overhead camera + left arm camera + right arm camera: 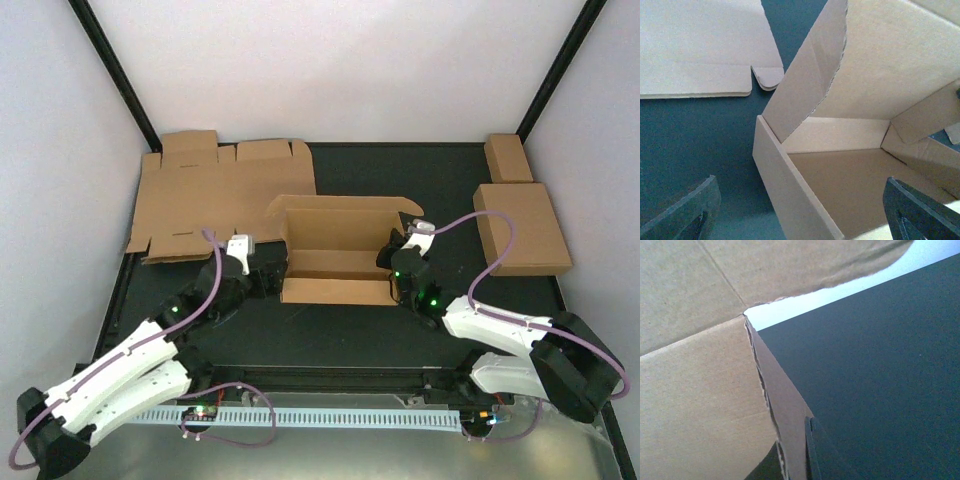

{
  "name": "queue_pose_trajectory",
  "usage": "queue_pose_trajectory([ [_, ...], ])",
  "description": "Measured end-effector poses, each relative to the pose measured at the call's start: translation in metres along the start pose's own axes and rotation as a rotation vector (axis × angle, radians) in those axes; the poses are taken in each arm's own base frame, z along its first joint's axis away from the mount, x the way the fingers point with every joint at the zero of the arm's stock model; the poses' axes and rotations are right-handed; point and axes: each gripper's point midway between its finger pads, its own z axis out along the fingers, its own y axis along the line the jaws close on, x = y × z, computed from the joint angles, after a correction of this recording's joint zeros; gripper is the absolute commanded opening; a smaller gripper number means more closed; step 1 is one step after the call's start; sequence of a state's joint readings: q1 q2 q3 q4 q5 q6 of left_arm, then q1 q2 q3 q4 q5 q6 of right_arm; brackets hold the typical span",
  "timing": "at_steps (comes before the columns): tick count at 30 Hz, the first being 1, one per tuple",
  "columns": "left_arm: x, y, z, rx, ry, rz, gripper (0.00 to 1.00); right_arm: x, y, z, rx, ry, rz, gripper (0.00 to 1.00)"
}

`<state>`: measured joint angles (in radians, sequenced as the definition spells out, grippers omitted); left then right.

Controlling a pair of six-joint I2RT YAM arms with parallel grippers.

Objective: Fold the paper box

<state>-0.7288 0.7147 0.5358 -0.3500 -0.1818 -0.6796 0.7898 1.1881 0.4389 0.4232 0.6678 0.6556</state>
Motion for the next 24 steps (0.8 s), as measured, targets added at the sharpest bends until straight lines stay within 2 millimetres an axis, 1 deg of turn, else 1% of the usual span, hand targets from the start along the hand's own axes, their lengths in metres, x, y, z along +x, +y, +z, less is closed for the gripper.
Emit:
queue_pose_trajectory([
  [2,-0.005,-0.002,-0.011,0.007,-0.003,0.027,0.96,0.0,0.0,0.0,0.0,0.0,-0.004,0.02],
  [5,-0.02,-0.012,-0.028,0.026,-0.022,0.076,0.99,-0.001,0.001,0.0,-0.004,0.0,-0.013,0.02],
  [9,-0.057,-0.035,-0.053,0.066,-0.06,0.136,0.99,0.0,0.003,-0.001,-0.016,0.007,-0.026,0.01],
  [11,-0.076,-0.046,-0.059,0.078,-0.069,0.161,0.99,0.001,0.003,-0.001,-0.019,0.009,-0.029,0.02],
  [14,-0.089,-0.051,-0.057,0.067,-0.055,0.196,0.99,0.001,0.003,-0.001,-0.021,0.009,-0.034,0.02],
  [18,-0.1,-0.045,-0.051,0.024,-0.022,0.244,0.99,0.001,0.003,-0.002,-0.025,0.008,-0.043,0.02],
  [20,-0.111,-0.045,-0.053,0.017,-0.025,0.264,0.99,0.001,0.004,-0.002,-0.027,0.009,-0.045,0.02],
  [22,-0.124,-0.051,-0.056,0.031,-0.038,0.286,0.99,0.001,0.004,-0.002,-0.031,0.009,-0.048,0.01],
  [24,-0.138,-0.062,-0.058,0.061,-0.05,0.314,0.99,0.001,0.005,-0.003,-0.038,0.012,-0.051,0.02],
])
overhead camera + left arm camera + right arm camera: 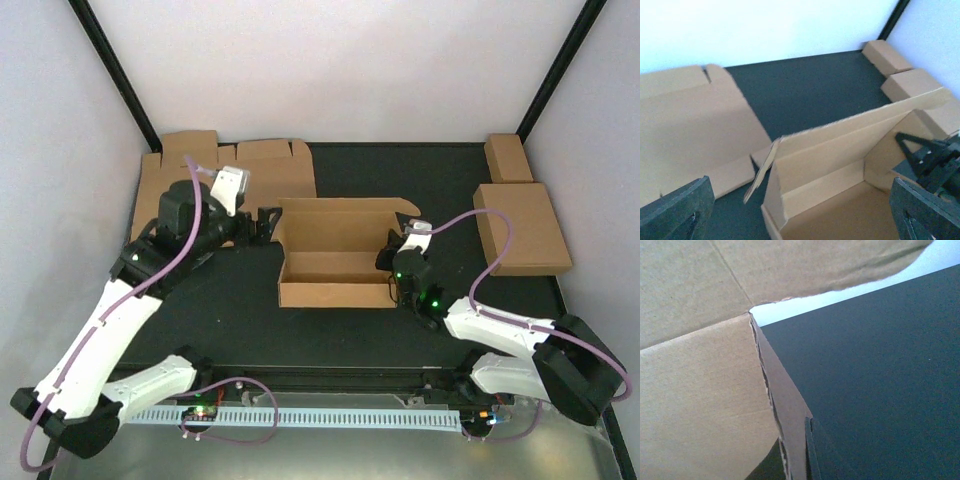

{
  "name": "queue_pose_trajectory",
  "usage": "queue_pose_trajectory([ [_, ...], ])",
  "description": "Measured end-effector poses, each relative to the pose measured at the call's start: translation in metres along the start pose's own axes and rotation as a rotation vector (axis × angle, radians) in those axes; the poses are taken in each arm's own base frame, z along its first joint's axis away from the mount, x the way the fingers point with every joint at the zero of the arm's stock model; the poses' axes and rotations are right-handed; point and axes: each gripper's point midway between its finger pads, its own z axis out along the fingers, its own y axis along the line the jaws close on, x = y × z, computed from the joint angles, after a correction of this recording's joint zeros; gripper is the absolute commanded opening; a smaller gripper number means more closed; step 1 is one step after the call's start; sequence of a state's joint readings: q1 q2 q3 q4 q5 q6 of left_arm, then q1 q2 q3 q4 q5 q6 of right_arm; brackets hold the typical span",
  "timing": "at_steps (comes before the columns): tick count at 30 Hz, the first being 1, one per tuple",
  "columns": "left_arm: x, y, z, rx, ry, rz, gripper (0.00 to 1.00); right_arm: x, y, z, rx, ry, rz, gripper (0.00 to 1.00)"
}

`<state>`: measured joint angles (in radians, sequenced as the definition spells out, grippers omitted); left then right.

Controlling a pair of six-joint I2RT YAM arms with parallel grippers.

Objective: Fold the paper box

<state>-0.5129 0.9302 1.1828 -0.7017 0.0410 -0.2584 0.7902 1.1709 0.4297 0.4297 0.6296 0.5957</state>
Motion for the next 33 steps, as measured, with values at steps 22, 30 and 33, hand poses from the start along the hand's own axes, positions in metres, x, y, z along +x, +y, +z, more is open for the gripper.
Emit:
queue_pose_trajectory([
  [22,0.009,-0.071,0.125,0.445,0.307,0.33,0.69,0.003,0.008,-0.002,-0.056,0.008,-0.054,0.02],
  [30,0.032,-0.088,0.123,0.499,0.372,0.392,0.57,0.003,0.009,-0.002,-0.064,0.009,-0.078,0.02],
  [33,0.036,-0.091,0.121,0.507,0.384,0.416,0.57,0.003,0.01,-0.002,-0.069,0.011,-0.087,0.02],
])
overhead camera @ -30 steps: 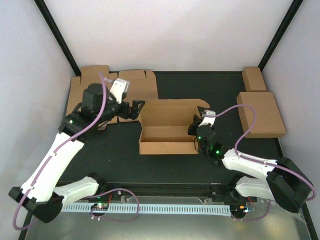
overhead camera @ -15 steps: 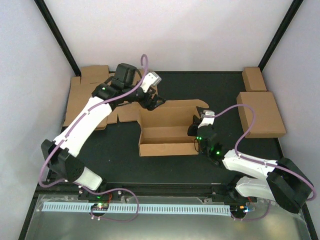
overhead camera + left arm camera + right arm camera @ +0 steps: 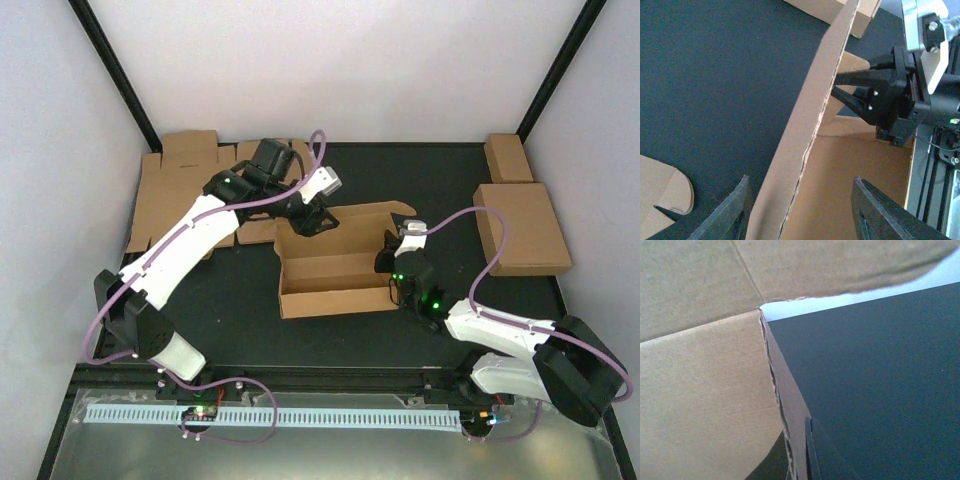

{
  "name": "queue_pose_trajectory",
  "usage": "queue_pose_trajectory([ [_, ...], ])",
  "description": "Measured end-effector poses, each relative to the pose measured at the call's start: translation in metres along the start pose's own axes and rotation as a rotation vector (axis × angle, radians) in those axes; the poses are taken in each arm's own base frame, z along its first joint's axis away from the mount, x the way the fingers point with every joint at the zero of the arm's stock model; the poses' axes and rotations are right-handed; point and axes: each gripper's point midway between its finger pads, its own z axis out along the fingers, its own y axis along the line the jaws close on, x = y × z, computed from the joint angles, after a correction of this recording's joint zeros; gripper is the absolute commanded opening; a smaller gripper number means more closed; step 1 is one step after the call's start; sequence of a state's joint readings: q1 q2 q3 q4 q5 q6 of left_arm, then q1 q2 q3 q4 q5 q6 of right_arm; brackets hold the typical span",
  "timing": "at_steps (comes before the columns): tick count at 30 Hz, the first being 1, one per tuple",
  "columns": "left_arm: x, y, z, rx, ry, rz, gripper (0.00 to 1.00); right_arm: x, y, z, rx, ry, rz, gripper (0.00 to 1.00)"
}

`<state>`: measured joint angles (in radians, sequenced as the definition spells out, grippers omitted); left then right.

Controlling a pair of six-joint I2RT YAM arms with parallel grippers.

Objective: Fold the paper box

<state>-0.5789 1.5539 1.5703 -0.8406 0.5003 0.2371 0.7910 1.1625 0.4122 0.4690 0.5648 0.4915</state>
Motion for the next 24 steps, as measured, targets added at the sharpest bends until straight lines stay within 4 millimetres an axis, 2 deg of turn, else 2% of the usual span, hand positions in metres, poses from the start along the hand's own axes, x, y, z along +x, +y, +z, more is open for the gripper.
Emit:
queue_pose_trajectory([
  [6,0.009,-0.013,0.009,-0.037,0.066,0.083,0.62,0.0,0.002,0.0,-0.009,0.002,-0.028,0.02],
  [13,0.013,-0.009,0.005,-0.117,0.097,0.146,0.46,0.0,0.004,0.0,-0.024,0.004,-0.053,0.02],
  [17,0.017,-0.005,0.004,-0.162,0.124,0.169,0.46,0.0,0.006,0.0,-0.03,0.005,-0.063,0.02],
  [24,0.014,-0.011,0.004,-0.18,0.135,0.2,0.48,0.001,0.007,0.0,-0.037,0.006,-0.076,0.02],
])
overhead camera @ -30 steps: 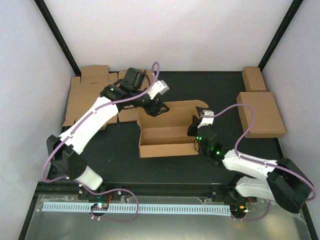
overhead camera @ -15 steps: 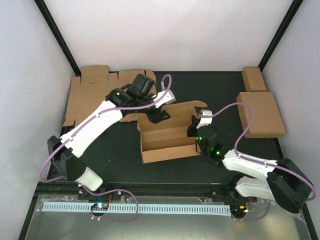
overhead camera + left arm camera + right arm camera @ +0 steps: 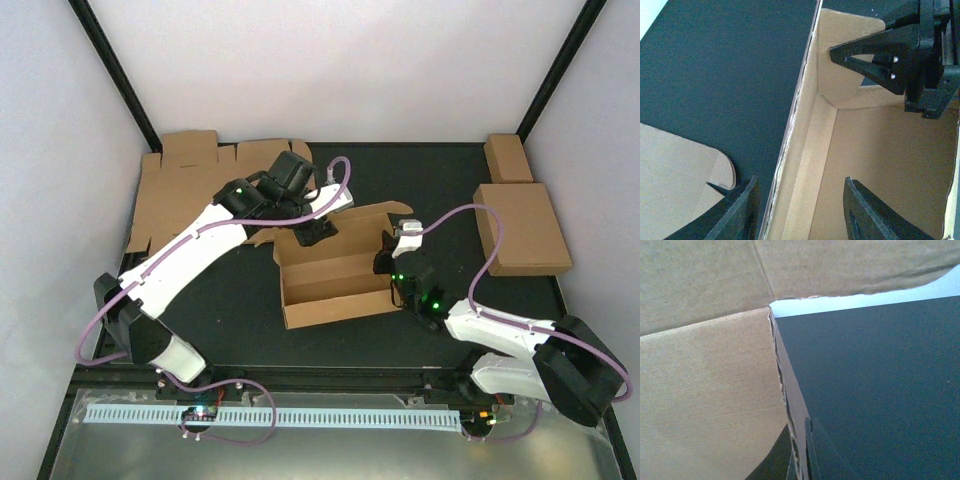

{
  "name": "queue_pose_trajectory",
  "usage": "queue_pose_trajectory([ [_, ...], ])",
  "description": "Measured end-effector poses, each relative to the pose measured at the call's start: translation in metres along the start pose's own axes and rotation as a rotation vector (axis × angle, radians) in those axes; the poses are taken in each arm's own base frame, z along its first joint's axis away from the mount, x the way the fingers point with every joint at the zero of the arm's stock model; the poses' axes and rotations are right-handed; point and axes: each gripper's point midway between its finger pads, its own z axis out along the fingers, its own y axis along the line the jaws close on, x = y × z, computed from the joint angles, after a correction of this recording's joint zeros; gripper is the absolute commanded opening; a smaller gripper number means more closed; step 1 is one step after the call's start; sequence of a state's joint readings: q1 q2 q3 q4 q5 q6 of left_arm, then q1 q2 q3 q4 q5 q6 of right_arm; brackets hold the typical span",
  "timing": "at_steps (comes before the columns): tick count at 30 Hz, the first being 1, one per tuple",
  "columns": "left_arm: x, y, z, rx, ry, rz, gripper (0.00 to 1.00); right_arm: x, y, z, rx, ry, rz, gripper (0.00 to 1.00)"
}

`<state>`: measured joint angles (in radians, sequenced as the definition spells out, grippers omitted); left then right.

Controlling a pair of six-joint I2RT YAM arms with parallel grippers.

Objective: Fold the paper box

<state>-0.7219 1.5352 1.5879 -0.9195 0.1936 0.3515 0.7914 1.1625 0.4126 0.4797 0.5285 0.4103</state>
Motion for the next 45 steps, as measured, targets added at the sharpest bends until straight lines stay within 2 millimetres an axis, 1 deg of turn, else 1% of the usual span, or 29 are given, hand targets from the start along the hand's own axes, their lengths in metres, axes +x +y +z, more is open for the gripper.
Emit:
queue_pose_trajectory([
  [4,-0.005,-0.002,-0.003,-0.008,-0.008,0.013,0.46,0.0,0.001,0.0,-0.005,0.001,-0.009,0.02],
  [6,-0.009,-0.001,-0.006,-0.016,-0.017,0.018,0.4,0.0,0.001,0.0,-0.008,0.002,-0.012,0.02],
  [11,-0.018,0.0,-0.014,-0.038,-0.028,0.032,0.1,0.0,0.002,0.0,-0.012,0.002,-0.013,0.02],
  [12,-0.019,-0.001,-0.016,-0.042,-0.027,0.035,0.04,0.0,0.002,0.0,-0.014,0.003,-0.015,0.02],
  [13,-0.02,-0.001,-0.016,-0.046,-0.027,0.037,0.02,0.0,0.003,0.0,-0.015,0.003,-0.015,0.03],
  [18,-0.021,-0.005,-0.018,-0.051,-0.019,0.056,0.01,0.004,0.003,0.0,-0.016,0.017,-0.026,0.18],
  [22,-0.022,-0.01,-0.018,-0.042,-0.019,0.064,0.02,0.008,0.002,0.0,-0.017,0.034,-0.041,0.23],
  [23,-0.023,-0.012,-0.018,-0.04,-0.019,0.065,0.02,0.009,0.002,0.0,-0.016,0.038,-0.046,0.29],
  [24,-0.023,-0.014,-0.017,-0.036,-0.019,0.065,0.02,0.009,0.001,-0.001,-0.017,0.04,-0.05,0.32],
  [26,-0.023,-0.018,-0.017,-0.028,-0.016,0.066,0.02,0.008,0.001,-0.005,-0.023,0.037,-0.047,0.33],
  [28,-0.023,-0.022,-0.015,-0.019,-0.011,0.062,0.02,0.005,0.0,-0.01,-0.031,0.027,-0.047,0.37],
  [33,-0.022,-0.032,-0.01,0.002,0.004,0.05,0.02,-0.003,-0.002,-0.022,-0.056,0.001,-0.026,0.55],
  [36,-0.021,-0.039,-0.008,0.014,0.007,0.045,0.01,0.0,-0.003,-0.028,-0.076,0.004,-0.022,0.65],
  [40,-0.016,-0.048,-0.004,0.031,0.016,0.037,0.01,0.008,-0.007,-0.037,-0.101,0.014,-0.022,0.76],
  [45,-0.011,-0.064,0.001,0.069,0.029,0.029,0.02,0.02,-0.013,-0.048,-0.121,0.03,-0.022,0.82],
])
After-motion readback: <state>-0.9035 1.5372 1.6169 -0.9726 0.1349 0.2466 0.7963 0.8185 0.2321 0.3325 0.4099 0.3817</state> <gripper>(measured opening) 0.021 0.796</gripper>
